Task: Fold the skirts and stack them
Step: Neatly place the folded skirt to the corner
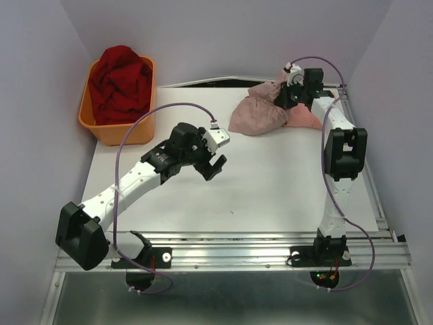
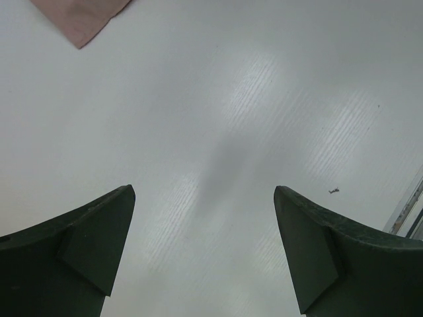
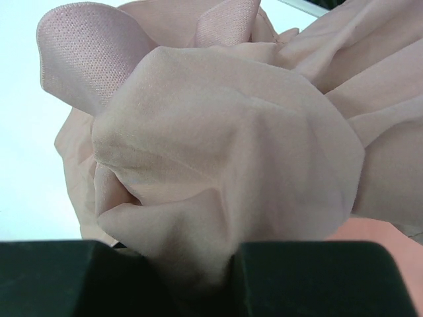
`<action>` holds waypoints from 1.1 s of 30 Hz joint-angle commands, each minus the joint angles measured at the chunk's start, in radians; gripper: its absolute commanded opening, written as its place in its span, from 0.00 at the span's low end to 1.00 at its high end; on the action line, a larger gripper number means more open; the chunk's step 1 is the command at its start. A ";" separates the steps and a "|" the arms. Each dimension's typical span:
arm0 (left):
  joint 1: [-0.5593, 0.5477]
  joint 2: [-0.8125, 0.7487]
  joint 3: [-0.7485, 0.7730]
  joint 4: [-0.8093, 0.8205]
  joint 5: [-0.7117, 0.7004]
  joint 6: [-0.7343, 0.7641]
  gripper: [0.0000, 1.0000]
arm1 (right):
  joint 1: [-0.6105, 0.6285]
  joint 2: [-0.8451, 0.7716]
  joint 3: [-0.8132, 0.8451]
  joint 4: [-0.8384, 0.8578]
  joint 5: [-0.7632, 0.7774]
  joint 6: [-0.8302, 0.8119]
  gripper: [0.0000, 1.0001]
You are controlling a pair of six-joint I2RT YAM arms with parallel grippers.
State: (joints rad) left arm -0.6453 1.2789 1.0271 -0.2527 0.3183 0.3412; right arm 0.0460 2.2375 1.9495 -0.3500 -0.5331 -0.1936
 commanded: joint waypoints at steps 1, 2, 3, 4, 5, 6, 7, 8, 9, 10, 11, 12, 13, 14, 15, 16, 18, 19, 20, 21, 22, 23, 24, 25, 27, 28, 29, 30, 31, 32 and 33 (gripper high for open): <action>0.004 -0.024 0.004 0.013 0.024 0.012 0.99 | -0.040 -0.012 0.080 -0.021 -0.022 -0.055 0.01; 0.004 -0.024 0.004 0.015 0.024 0.010 0.99 | -0.040 -0.012 0.088 -0.021 -0.027 -0.056 0.01; 0.004 -0.023 0.004 0.013 0.022 0.010 0.99 | -0.057 -0.010 0.097 -0.024 -0.031 -0.059 0.01; 0.004 -0.023 0.004 0.010 0.022 0.010 0.99 | -0.057 -0.007 0.109 -0.029 -0.034 -0.066 0.01; 0.004 -0.021 0.005 0.009 0.024 0.013 0.99 | -0.083 -0.004 0.136 -0.041 -0.039 -0.069 0.01; 0.004 -0.018 0.005 0.007 0.024 0.013 0.99 | -0.083 0.002 0.147 -0.044 -0.045 -0.069 0.01; 0.006 -0.018 0.005 0.007 0.024 0.013 0.98 | -0.098 0.005 0.158 -0.046 -0.051 -0.067 0.01; 0.004 -0.016 0.002 0.006 0.025 0.016 0.99 | -0.113 0.008 0.182 -0.053 -0.067 -0.067 0.01; 0.006 -0.016 0.002 0.006 0.025 0.016 0.99 | -0.113 0.011 0.193 -0.056 -0.071 -0.066 0.01; 0.006 -0.015 -0.001 0.007 0.025 0.016 0.99 | -0.127 0.014 0.203 -0.055 -0.074 -0.064 0.01; 0.004 -0.013 -0.001 0.006 0.024 0.018 0.98 | -0.127 0.016 0.212 -0.053 -0.079 -0.061 0.01; 0.004 -0.010 -0.001 0.004 0.024 0.018 0.98 | -0.142 0.023 0.235 -0.053 -0.090 -0.052 0.01; 0.004 -0.010 -0.001 0.004 0.022 0.018 0.98 | -0.158 0.025 0.247 -0.053 -0.093 -0.047 0.01; 0.004 -0.009 -0.002 0.003 0.022 0.018 0.98 | -0.158 0.028 0.259 -0.055 -0.096 -0.043 0.01; 0.004 -0.007 -0.001 0.001 0.024 0.019 0.98 | -0.182 0.031 0.275 -0.053 -0.102 -0.038 0.01; 0.004 -0.006 -0.001 0.001 0.022 0.021 0.98 | -0.182 0.034 0.281 -0.053 -0.105 -0.032 0.01; 0.004 0.002 0.001 0.003 0.021 0.022 0.99 | -0.198 0.042 0.279 -0.053 -0.113 -0.015 0.01; 0.004 0.003 0.002 0.003 0.022 0.022 0.98 | -0.211 0.043 0.273 -0.055 -0.116 -0.012 0.01; 0.004 0.005 0.004 0.004 0.021 0.024 0.99 | -0.221 0.047 0.257 -0.053 -0.122 0.002 0.01; 0.004 0.008 0.004 0.004 0.019 0.025 0.99 | -0.238 0.048 0.249 -0.050 -0.136 0.009 0.01; 0.004 0.010 0.002 0.006 0.016 0.025 0.99 | -0.247 0.056 0.232 -0.046 -0.158 0.022 0.01; 0.004 0.013 0.001 0.006 0.016 0.027 0.99 | -0.262 0.056 0.227 -0.049 -0.159 0.031 0.01; 0.004 0.013 -0.001 0.007 0.016 0.028 0.99 | -0.262 0.071 0.223 -0.049 -0.171 0.039 0.01; 0.004 0.016 -0.001 0.007 0.016 0.030 0.99 | -0.273 0.080 0.218 -0.047 -0.177 0.045 0.01; 0.006 0.022 0.001 0.006 0.013 0.032 0.98 | -0.284 0.120 0.212 -0.053 -0.192 0.074 0.01; 0.004 0.025 0.004 0.000 0.013 0.032 0.98 | -0.294 0.135 0.210 -0.052 -0.202 0.083 0.01; 0.004 0.027 0.010 -0.005 0.016 0.033 0.99 | -0.304 0.154 0.216 -0.052 -0.208 0.094 0.02; 0.004 0.028 0.013 -0.014 0.016 0.033 0.98 | -0.304 0.181 0.215 -0.050 -0.203 0.101 0.02; 0.004 0.030 0.016 -0.017 0.015 0.032 0.99 | -0.313 0.195 0.216 -0.035 -0.202 0.114 0.03; 0.004 0.028 0.014 -0.020 0.015 0.035 0.99 | -0.313 0.209 0.219 -0.029 -0.200 0.121 0.04; 0.004 0.028 0.014 -0.023 0.011 0.035 0.98 | -0.322 0.220 0.223 -0.021 -0.197 0.128 0.04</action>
State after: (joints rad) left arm -0.6456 1.3121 1.0271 -0.2630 0.3248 0.3618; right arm -0.2569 2.4126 2.1693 -0.4255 -0.7010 -0.1173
